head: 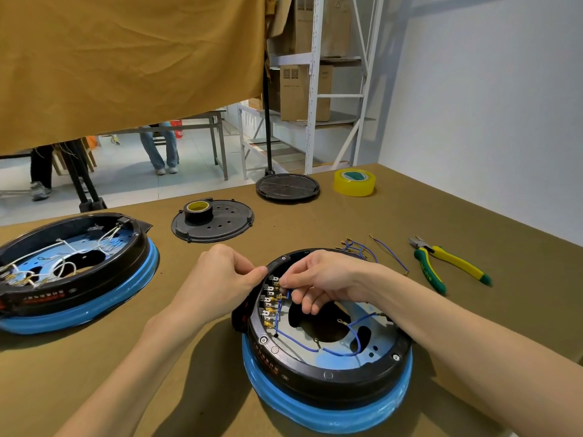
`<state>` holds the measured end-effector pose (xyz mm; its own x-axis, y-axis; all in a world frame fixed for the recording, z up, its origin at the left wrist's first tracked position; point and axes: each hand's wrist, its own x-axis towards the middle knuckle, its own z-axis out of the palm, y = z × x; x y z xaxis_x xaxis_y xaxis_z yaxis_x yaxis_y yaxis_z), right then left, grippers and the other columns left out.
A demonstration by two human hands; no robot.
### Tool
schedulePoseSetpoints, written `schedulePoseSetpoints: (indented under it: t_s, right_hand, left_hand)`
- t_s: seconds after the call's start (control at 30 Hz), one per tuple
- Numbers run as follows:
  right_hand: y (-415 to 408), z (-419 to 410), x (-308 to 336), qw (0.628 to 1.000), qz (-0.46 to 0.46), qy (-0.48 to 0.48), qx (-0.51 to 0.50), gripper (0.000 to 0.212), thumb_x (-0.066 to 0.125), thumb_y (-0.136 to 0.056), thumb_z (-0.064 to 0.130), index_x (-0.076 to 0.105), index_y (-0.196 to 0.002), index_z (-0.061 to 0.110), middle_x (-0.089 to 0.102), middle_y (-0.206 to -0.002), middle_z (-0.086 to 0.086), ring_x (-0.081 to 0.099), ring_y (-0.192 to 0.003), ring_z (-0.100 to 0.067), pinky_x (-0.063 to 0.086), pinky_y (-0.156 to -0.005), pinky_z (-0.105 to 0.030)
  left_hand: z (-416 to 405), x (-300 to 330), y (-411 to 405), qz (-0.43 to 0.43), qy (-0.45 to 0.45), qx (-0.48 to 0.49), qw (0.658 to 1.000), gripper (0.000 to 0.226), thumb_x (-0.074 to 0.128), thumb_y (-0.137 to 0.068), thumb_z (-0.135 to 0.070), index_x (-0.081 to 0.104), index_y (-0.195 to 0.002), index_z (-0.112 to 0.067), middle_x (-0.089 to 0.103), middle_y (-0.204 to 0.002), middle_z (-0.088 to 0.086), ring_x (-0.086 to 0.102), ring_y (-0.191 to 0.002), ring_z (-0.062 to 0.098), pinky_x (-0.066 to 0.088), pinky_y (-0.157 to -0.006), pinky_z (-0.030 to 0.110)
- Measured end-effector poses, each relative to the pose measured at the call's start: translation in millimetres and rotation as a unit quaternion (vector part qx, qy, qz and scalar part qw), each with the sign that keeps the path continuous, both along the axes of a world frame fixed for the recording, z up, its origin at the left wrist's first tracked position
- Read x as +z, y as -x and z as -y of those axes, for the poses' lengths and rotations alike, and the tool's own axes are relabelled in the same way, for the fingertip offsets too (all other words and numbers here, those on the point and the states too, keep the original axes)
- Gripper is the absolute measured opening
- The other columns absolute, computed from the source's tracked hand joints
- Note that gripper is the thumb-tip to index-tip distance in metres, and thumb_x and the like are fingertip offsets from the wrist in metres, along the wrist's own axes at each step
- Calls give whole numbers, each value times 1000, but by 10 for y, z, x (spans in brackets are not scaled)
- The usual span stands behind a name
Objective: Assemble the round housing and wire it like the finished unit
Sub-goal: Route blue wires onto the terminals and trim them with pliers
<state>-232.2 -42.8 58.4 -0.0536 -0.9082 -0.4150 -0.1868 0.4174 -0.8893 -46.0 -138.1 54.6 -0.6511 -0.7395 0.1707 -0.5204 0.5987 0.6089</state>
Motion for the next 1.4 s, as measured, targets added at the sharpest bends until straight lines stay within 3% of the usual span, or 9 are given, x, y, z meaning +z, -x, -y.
schedulePoseSetpoints:
  t_s: [0.17, 0.3, 0.43, 0.73, 0.9, 1.1, 1.23, 1.33, 1.4]
  right_hand:
    - [-39, -5, -2, 1000, -11, 9, -6, 15, 63, -102, 19, 68, -107, 6, 67, -68, -4, 63, -51, -11, 53, -50, -20]
    - [-49, -15, -5, 1000, -23, 16, -1, 14, 63, -102, 21, 67, -99, 7, 68, -69, -6, 65, -53, -13, 55, -51, -22]
    - [-56, -39, -36, 999, -29, 24, 3, 13, 62, -103, 21, 65, -99, 9, 70, -70, -8, 69, -58, -18, 57, -54, -25]
    - [-28, -70, -18, 999, -30, 20, 12, 11, 58, -105, 21, 63, -105, 11, 67, -68, -5, 70, -64, -20, 58, -56, -25]
    - [-53, -46, -24, 999, -43, 25, 9, 13, 56, -106, 21, 63, -107, 10, 64, -66, -4, 69, -63, -20, 59, -61, -27]
    - [-54, -44, -25, 999, -32, 21, 12, 15, 57, -105, 23, 64, -106, 10, 66, -66, -4, 70, -64, -19, 60, -63, -28]
    - [-67, -82, 33, 986, -151, 60, 41, 24, 59, -104, 29, 58, -114, 7, 73, -72, -8, 70, -63, -21, 54, -53, -30]
    - [-73, -179, 70, 940, -306, 137, 61, 22, 65, -99, 37, 56, -112, 22, 75, -83, -3, 69, -61, -16, 57, -67, -42]
    - [-111, -263, 64, 903, -387, 174, 68, 20, 69, -94, 46, 62, -108, 33, 71, -89, 5, 68, -74, -10, 58, -78, -43]
  left_hand:
    - [-7, 12, 3, 5, -6, -4, 1000, 49, 63, -99, -41, 75, -63, -9, 49, -46, 0, 38, -43, 7, 33, -44, 19]
    - [-12, 29, -4, 3, -12, -15, 1000, 45, 64, -98, -42, 78, -67, -13, 67, -59, 8, 50, -50, 9, 45, -49, 31]
    - [-10, 34, -14, 12, 1, -11, 1000, 50, 64, -98, -44, 74, -62, -10, 43, -44, 0, 35, -42, 10, 31, -43, 20]
    - [-10, 11, -27, 17, 10, 5, 1000, 45, 63, -95, -52, 77, -64, -22, 54, -44, -5, 43, -43, 8, 40, -48, 26]
    - [-5, 5, -17, 6, -2, -9, 1000, 53, 64, -98, -43, 68, -52, -16, 37, -37, -9, 37, -39, 8, 27, -40, 13]
    - [13, -21, -10, 10, -7, -15, 1000, 55, 62, -100, -39, 67, -57, -5, 37, -44, -4, 33, -42, 10, 32, -45, 21]
    - [49, -7, -32, 7, -29, -27, 999, 56, 61, -100, -41, 66, -52, -13, 36, -41, -6, 34, -41, 9, 31, -44, 20]
    - [118, -18, -49, 3, -50, -42, 998, 55, 61, -100, -43, 71, -64, -2, 33, -49, 1, 29, -46, 14, 30, -49, 24]
    - [136, -36, -52, 1, -51, -45, 998, 53, 60, -100, -43, 74, -68, -4, 34, -50, 2, 29, -46, 14, 30, -47, 22]
